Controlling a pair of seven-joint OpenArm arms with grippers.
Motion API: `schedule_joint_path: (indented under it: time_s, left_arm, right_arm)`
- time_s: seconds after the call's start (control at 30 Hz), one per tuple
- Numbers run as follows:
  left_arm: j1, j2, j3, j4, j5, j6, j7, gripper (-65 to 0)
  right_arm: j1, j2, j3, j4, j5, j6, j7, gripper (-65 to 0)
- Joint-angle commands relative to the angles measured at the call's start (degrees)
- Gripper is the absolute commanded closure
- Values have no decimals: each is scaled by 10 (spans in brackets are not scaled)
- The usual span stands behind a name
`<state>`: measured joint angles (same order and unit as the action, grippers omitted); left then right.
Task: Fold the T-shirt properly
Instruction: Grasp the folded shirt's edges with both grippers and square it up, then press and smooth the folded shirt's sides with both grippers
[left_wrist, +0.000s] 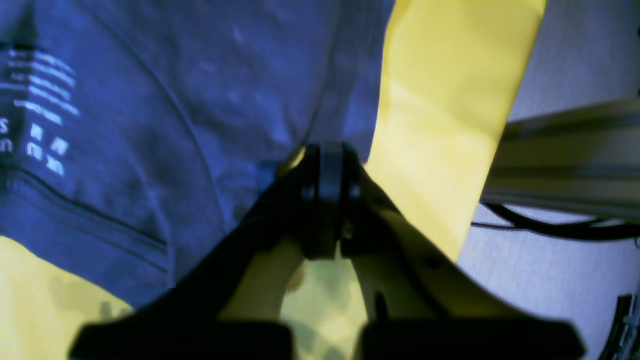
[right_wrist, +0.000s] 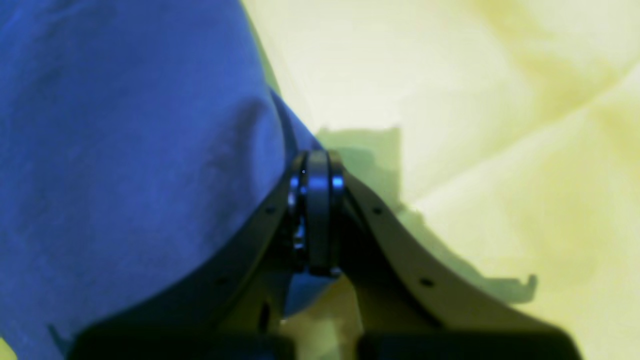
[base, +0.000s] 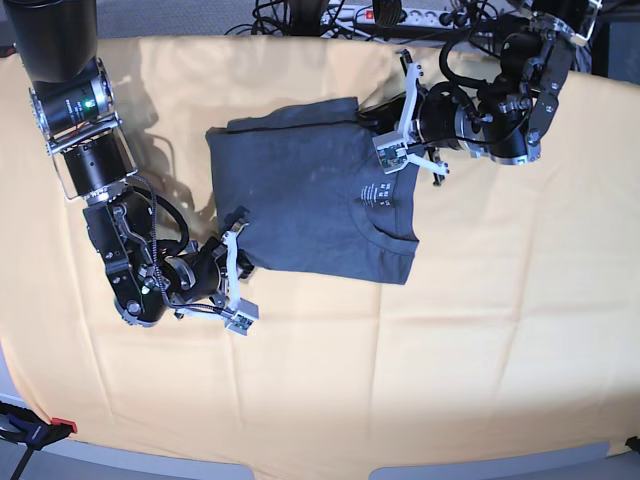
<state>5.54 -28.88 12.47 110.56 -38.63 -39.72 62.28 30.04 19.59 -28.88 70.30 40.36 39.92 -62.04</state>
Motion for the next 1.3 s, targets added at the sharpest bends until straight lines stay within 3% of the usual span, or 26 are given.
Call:
schedule_joint_path:
  time_s: [0.0,0.13,0.23,0.5,0.6,0.73,0.83,0.9,1.07,1.27]
  left_arm:
    - [-7,-7,-2,4,12,-3,-15,0]
    - [-21,-7,-2,-16,64,-3,-40,0]
    - [-40,-7,-2,-45,102,18,-68,0]
    - [-115,-6,-2,-160,170,41,-161,0]
    - [-151,-6,-2,-214,193,40,-223,0]
    - [-193,-5,-2,-284,238,15,-360,0]
    - [-235,14,-2,-348,267,-3,-458,0]
    - [-266,40,-2,-394,282,-3,-486,0]
    - [-325,94,-2,-478,281,-3,-487,0]
    - [-392,94,-2,-481,278,-3,-464,0]
  right_arm:
    - [19,5,4,7,16,1,-10,0]
    - [19,6,4,8,90,1,-66,0]
    - [18,6,4,8,142,1,-103,0]
    - [-38,42,4,38,182,1,-106,0]
    - [-68,66,4,74,181,1,-97,0]
    - [-123,101,4,151,181,-11,-64,0]
    - [-170,101,13,208,151,-21,-58,0]
    - [-202,97,23,243,128,-29,-45,0]
    - [-263,96,45,326,24,-79,-35,0]
    - [-318,98,124,364,-99,-165,-31,0]
